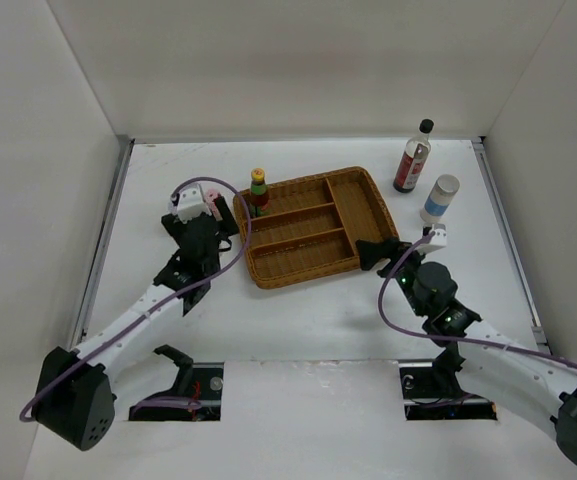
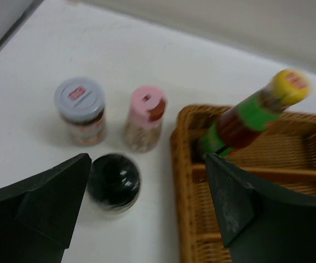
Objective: Organize the condiment bottles
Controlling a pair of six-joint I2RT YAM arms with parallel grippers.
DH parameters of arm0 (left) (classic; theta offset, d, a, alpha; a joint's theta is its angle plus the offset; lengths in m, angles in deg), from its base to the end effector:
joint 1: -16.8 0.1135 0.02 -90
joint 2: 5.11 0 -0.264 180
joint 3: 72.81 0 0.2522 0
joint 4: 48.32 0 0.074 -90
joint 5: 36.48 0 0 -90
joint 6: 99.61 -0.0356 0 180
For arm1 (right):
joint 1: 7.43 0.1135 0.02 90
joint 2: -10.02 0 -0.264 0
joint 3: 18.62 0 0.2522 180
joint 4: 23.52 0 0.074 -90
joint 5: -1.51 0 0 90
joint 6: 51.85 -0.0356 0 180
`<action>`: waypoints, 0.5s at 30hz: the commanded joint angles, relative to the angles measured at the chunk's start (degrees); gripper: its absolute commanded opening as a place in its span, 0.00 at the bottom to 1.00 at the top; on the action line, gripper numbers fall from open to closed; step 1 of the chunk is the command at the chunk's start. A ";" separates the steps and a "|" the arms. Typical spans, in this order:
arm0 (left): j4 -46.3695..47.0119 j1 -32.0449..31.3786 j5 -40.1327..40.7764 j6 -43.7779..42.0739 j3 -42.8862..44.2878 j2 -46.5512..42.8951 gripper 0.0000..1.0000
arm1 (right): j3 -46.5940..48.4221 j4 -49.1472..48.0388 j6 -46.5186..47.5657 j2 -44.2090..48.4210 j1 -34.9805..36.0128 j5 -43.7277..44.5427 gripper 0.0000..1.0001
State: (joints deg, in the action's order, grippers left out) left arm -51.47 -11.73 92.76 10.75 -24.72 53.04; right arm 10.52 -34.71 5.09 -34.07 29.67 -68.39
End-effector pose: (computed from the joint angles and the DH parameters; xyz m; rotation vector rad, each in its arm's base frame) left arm 0.2110 -0.0891 0.2705 -0.3543 1.7125 -0.0057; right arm 0.1519 0.0996 0.2251 0.2155 1.6586 0.6487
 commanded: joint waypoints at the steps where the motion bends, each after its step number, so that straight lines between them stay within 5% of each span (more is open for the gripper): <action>1: -6.83 3.17 -3.03 6.01 -1.46 1.08 0.86 | 2.82 -3.61 -0.60 -0.99 -0.06 -1.11 0.94; 15: 1.95 5.20 1.62 6.53 1.10 16.11 0.76 | 2.82 -3.44 -0.60 -0.64 -0.06 -1.38 0.98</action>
State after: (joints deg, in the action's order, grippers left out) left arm -55.25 -7.21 92.10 16.19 -25.68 69.36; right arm 10.54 -34.69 4.90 -35.32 29.67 -69.07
